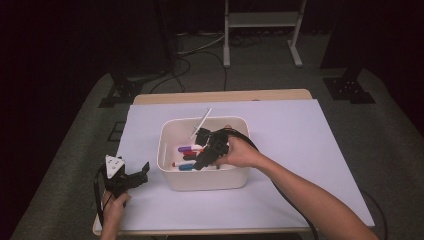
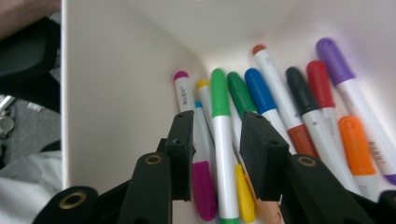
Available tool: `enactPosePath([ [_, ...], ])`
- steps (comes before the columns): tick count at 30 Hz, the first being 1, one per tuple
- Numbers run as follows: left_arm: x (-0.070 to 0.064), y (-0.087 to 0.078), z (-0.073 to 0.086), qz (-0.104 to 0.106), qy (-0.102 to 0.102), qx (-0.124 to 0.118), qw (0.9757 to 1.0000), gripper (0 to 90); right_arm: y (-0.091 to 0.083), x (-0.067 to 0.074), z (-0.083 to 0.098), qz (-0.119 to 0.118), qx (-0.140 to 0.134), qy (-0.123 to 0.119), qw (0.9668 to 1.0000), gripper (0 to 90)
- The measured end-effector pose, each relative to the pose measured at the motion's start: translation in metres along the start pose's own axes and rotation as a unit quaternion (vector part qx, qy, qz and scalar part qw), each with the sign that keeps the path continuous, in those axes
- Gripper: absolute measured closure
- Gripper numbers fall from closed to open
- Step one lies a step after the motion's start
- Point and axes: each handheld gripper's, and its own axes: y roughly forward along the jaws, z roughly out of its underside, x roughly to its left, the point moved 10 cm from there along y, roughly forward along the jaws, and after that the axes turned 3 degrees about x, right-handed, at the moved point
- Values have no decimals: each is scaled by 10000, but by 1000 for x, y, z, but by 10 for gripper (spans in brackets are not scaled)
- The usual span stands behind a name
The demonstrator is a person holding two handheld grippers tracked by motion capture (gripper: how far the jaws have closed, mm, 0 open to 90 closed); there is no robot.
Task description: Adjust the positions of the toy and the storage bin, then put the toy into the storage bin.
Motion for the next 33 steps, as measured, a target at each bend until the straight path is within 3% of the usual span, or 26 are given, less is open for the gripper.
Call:
enactPosePath([
  [9,1,1,0,-7,-56,17,10000,0,-34,-2,0,142,-466,63,9988,574],
  [15,0,1,0,-2,-41,35,10000,0,-57,-5,10,285,-642,111,9975,512],
  [21,-2,-1,0,3,103,-39,9999,0,-81,-6,28,400,-904,227,9948,472],
  [33,-1,-1,0,-32,65,-6,10000,0,-118,-18,72,640,-1182,629,9889,450],
])
